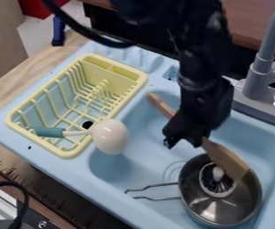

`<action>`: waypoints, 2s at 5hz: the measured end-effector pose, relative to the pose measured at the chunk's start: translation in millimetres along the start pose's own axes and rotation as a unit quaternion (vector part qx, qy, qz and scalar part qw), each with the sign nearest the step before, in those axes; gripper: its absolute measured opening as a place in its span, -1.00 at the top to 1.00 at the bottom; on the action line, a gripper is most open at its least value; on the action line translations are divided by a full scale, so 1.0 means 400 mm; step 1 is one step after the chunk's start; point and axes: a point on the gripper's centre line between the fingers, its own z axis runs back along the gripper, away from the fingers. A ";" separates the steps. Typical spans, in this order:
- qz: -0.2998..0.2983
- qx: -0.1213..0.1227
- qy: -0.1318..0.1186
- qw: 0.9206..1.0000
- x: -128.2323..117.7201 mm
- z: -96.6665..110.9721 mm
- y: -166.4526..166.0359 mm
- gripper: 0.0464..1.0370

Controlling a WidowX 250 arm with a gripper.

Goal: Move the wooden spatula and put in the silver pot on the rights side

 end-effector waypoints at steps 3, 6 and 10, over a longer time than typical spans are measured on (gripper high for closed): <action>-0.002 -0.005 -0.003 1.000 0.027 -0.021 -0.023 0.85; 0.054 -0.048 0.000 0.997 0.024 -0.016 -0.042 -0.69; 0.165 -0.055 0.002 0.985 -0.014 0.043 0.018 -0.92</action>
